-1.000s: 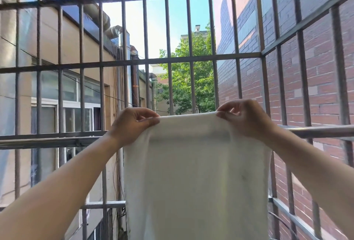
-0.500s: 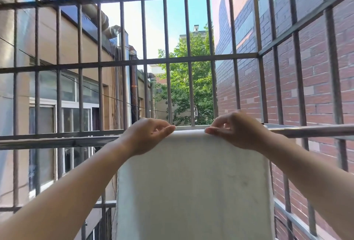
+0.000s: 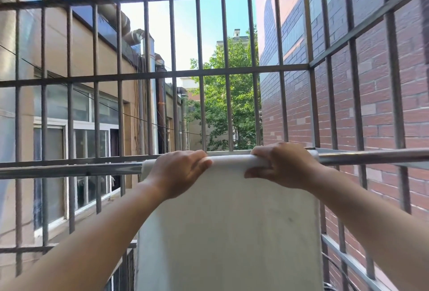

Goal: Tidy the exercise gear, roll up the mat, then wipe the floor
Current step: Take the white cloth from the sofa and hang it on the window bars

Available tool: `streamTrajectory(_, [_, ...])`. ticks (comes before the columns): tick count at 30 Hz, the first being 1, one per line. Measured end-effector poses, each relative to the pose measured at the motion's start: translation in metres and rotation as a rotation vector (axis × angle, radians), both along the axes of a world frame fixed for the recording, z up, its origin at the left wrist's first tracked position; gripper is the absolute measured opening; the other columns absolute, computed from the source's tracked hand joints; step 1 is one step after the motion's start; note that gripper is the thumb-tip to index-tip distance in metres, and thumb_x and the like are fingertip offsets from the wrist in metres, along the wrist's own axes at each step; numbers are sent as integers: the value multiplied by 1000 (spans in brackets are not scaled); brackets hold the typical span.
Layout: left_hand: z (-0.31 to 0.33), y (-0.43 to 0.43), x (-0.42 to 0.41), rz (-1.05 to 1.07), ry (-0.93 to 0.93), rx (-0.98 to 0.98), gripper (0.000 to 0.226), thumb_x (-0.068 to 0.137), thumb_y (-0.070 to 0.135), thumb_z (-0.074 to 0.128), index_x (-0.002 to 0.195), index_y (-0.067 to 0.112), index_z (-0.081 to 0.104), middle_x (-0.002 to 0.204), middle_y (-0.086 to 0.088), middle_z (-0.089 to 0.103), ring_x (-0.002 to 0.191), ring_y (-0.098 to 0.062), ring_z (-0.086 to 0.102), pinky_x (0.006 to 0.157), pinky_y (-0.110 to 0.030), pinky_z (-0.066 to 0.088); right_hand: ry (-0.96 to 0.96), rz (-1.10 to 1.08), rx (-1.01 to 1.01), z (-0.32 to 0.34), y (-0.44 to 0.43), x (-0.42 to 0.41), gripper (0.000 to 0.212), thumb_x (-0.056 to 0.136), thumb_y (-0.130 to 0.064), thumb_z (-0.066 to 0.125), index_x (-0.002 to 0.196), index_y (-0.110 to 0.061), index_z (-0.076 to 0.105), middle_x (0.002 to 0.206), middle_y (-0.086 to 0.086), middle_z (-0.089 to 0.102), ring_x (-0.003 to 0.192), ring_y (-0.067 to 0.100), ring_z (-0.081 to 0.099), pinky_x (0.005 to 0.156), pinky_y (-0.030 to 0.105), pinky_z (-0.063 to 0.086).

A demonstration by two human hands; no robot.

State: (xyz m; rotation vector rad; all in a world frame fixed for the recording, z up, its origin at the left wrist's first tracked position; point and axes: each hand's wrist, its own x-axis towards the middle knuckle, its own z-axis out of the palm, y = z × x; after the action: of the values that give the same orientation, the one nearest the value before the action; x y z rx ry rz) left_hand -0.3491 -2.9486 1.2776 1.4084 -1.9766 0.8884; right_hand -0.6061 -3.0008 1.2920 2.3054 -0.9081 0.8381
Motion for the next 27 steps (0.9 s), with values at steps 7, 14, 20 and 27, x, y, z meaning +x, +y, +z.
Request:
streamTrajectory(7, [2,13,-4,1,55,106,64,81,71,16,116,33,54,109,6,60,98,-16,57,78,-32,43,-85,47,71,3,10,2,48,74,-67,58,101,-27,62,91,0,67,78,19,58,63,30,45])
streamTrajectory(14, [-2,42,1,-19,77,80,69,80,71,16,128,34,48,126,9,52,111,-13,53,89,-39,47,-144,89,27,0,37,5,46,81,-52,62,116,-22,61,118,-2,63,104,20,60,81,32,50])
streamTrajectory(20, [-24,78,4,-29,104,54,71,78,71,17,130,32,47,132,7,50,116,-16,51,93,-39,46,-190,134,10,-24,76,13,44,80,-51,65,115,-24,63,113,-7,65,99,15,62,82,28,48])
streamTrajectory(27, [-82,119,10,-40,124,76,65,83,68,23,130,32,48,132,3,52,119,-19,50,96,-40,43,-204,217,134,-81,116,31,43,76,-53,66,110,-27,64,105,-8,66,93,12,61,82,33,50])
